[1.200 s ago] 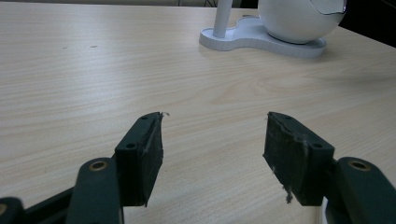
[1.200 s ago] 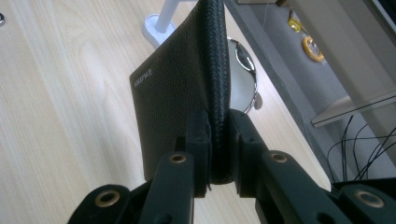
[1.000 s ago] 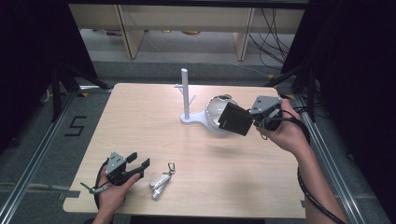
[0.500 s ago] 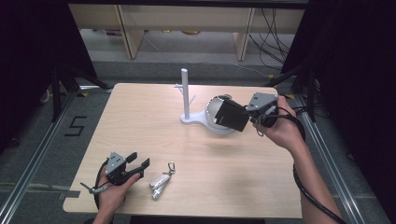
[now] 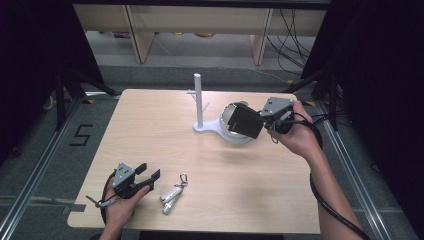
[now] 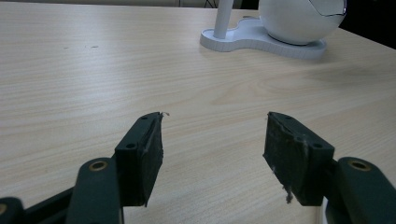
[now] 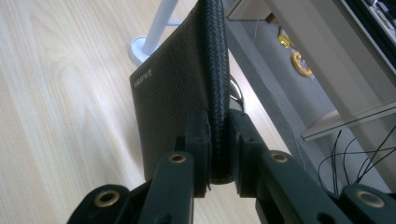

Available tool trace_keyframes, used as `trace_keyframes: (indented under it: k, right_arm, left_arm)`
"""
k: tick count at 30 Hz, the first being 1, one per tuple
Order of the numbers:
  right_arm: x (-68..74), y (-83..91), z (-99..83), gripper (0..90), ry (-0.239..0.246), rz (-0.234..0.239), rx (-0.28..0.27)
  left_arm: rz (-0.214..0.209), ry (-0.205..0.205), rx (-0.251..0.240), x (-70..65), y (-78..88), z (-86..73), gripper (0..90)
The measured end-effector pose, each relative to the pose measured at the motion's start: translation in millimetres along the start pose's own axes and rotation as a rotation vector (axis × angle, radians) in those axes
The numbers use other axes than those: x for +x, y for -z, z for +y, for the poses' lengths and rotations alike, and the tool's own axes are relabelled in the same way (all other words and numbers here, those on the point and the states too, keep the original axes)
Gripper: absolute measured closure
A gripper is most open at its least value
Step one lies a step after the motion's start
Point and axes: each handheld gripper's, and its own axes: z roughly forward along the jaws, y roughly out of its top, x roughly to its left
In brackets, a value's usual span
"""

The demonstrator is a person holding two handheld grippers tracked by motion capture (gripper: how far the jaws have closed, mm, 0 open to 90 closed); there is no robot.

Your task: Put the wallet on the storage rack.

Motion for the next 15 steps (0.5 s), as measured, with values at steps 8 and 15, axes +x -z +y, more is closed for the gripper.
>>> trace_keyframes:
  k: [8, 15]
  right_arm:
    - [-2.4, -4.0, 5.9, 80.5, 0.001, -0.010, -0.012]
    - [-5.5, -9.9, 8.3, 80.5, 0.004, -0.023, -0.017]
  left_arm:
    - [0.001, 0.001, -0.001, -0.1, 0.1, 0.0, 36.5]
    - [-0.004, 0.000, -0.004, -0.1, -0.1, -0.2, 36.5]
